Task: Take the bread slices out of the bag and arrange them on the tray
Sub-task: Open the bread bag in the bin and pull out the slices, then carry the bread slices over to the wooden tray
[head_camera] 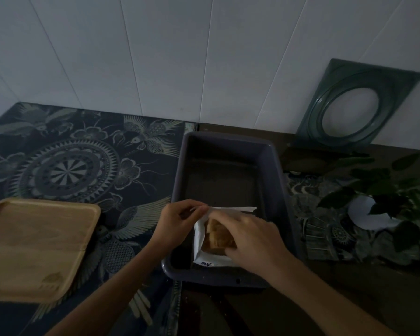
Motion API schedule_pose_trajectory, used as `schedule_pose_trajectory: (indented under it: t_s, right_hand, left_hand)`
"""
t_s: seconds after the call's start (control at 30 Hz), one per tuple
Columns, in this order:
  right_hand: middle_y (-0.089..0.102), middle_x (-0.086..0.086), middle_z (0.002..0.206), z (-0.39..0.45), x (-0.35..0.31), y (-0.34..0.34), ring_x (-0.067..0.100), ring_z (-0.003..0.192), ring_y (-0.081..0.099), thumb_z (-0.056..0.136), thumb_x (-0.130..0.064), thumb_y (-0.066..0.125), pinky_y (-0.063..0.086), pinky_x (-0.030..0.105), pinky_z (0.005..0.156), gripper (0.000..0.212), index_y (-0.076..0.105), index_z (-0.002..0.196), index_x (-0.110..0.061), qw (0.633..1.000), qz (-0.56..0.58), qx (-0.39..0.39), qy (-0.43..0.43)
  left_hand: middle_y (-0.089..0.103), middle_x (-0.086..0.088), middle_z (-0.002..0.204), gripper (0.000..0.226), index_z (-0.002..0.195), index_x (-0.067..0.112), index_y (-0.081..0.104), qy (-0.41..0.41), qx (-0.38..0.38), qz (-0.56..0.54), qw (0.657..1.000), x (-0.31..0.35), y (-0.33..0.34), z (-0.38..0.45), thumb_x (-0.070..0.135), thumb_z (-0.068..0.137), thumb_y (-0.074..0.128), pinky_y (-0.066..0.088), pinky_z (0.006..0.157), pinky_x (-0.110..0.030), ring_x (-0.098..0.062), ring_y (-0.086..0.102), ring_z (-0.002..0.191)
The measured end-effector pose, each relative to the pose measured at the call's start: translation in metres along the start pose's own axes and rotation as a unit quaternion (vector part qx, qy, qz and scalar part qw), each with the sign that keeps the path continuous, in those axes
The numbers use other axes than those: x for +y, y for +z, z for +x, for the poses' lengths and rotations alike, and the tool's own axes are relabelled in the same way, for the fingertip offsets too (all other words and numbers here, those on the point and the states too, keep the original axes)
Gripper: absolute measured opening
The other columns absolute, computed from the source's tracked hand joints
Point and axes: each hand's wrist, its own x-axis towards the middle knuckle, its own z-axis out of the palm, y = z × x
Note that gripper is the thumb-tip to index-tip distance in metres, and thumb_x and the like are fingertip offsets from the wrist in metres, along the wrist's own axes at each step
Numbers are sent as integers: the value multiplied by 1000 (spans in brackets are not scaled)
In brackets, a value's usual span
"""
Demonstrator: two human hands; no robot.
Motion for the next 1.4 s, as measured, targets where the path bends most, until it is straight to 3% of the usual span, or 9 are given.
schedule_pose_trajectory:
  t_s: [0.27, 0.37, 0.5, 0.6, 0.73, 0.83, 0.97, 1.2, 1.4]
  right_hand:
    - [68, -19, 111, 11, 10, -55, 13, 95, 70, 74, -78, 57, 56, 37, 74, 68, 30, 134, -61, 997, 72, -24, -1]
    - [69, -18, 111, 14, 15, -75, 11, 93, 70, 78, -66, 64, 60, 42, 79, 66, 30, 134, -62, 994, 105, -42, -5]
    - [67, -20, 111, 14, 19, -97, 3, 89, 66, 76, -54, 70, 58, 33, 78, 69, 35, 136, -59, 989, 139, -37, -21]
    - [67, -20, 115, 12, 22, -108, -1, 97, 67, 78, -49, 75, 59, 29, 82, 70, 39, 137, -57, 984, 174, -27, -25]
    - [66, -17, 120, 14, 27, -117, -2, 105, 65, 78, -44, 83, 58, 29, 87, 72, 42, 135, -59, 971, 235, -33, -12]
    - [66, -21, 115, 15, 25, -119, -4, 103, 65, 77, -41, 85, 56, 28, 81, 69, 47, 131, -60, 951, 307, -37, 11]
    - [70, -20, 111, 16, 18, -118, -2, 101, 68, 76, -36, 87, 56, 27, 77, 68, 52, 130, -58, 918, 392, -34, 48]
    - [72, 0, 121, 20, -4, -97, 23, 112, 67, 66, -39, 91, 62, 40, 74, 65, 60, 121, -55, 835, 532, -25, 140]
    - [77, -13, 99, 18, -30, -69, 14, 92, 76, 62, -45, 93, 64, 43, 70, 54, 69, 111, -47, 785, 595, -9, 174]
  left_hand:
    - [78, 5, 90, 27, 102, 27, 78, -12, -43, 6, 999, 23, -8, -3, 38, 103, 53, 61, 80, -44, -11, 74, 85]
    - [72, -15, 83, 47, 96, 15, 76, -16, -55, -35, 998, 38, -12, -7, 48, 103, 43, 55, 79, -57, -33, 68, 79]
    - [67, -33, 93, 65, 103, -8, 68, -23, -67, -113, 991, 54, -18, -10, 49, 102, 37, 50, 88, -59, -48, 63, 89]
    - [58, -20, 84, 79, 104, -18, 57, 3, -87, -152, 985, 64, -24, -11, 58, 95, 38, 47, 78, -51, -29, 55, 76]
    - [60, -26, 94, 62, 106, -6, 63, 46, -99, -189, 976, 70, -36, -14, 52, 92, 46, 49, 77, -51, -26, 60, 85]
    - [66, -13, 111, 49, 122, 8, 62, 52, -127, -199, 970, 69, -47, -18, 45, 89, 58, 56, 82, -39, -24, 66, 102]
    - [66, -5, 129, 58, 135, 20, 55, 43, -145, -216, 965, 69, -56, -23, 33, 83, 77, 55, 98, -43, -24, 64, 122]
    - [71, -11, 127, 50, 130, 7, 62, 17, -110, -269, 957, 67, -77, -30, 18, 84, 79, 57, 98, -37, -25, 67, 120]
    - [73, -10, 122, 41, 124, 14, 69, -29, -80, -288, 954, 59, -99, -48, 25, 86, 79, 61, 90, -36, -25, 71, 114]
